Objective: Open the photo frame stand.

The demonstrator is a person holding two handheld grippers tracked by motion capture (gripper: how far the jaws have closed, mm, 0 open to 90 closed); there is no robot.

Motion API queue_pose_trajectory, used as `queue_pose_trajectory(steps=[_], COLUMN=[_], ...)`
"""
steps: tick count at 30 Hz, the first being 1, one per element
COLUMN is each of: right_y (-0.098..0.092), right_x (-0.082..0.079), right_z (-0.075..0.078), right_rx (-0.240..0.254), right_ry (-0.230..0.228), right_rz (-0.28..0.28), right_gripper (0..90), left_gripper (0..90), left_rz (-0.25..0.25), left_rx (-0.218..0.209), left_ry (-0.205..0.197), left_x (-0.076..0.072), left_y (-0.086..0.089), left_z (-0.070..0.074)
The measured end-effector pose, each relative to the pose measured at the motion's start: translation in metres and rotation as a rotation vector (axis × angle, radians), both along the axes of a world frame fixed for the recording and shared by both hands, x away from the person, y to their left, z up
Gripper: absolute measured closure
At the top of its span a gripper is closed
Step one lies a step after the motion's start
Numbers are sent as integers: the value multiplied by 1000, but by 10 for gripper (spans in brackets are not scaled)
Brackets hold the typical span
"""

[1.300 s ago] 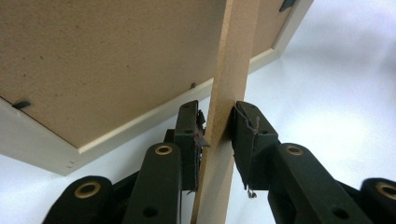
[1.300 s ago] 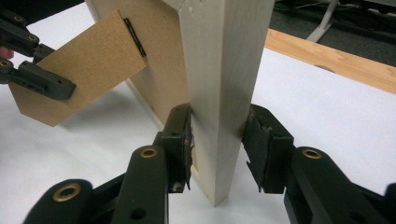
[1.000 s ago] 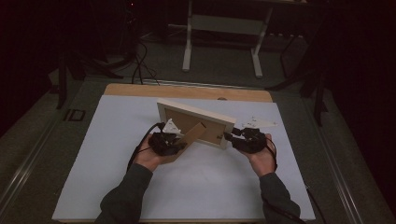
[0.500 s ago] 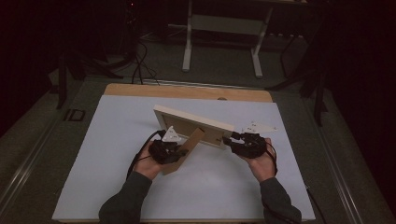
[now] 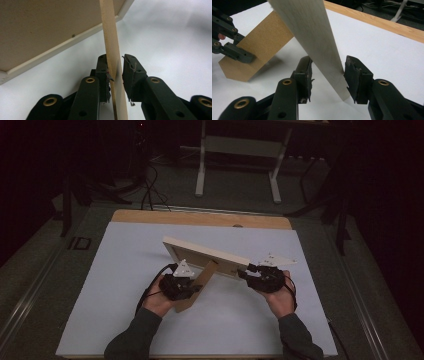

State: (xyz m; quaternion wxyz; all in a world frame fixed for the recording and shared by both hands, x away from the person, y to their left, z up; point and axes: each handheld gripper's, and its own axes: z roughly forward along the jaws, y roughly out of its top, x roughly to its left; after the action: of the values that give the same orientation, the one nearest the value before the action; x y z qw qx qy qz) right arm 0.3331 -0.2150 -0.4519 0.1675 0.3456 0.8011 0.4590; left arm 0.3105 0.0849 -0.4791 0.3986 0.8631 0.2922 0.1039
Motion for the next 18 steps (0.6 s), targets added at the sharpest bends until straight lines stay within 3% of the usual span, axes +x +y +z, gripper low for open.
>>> queue_pose_trajectory(steps=[18], right_y=[1], right_x=[-6], right_z=[-6], right_rx=[-2], right_ry=[-3], right_rz=[3], right_gripper=[565], left_gripper=[729], left_rz=[2], left_rx=[3], left_ry=[12], left_x=[-5], left_y=[5], left_z=[-7])
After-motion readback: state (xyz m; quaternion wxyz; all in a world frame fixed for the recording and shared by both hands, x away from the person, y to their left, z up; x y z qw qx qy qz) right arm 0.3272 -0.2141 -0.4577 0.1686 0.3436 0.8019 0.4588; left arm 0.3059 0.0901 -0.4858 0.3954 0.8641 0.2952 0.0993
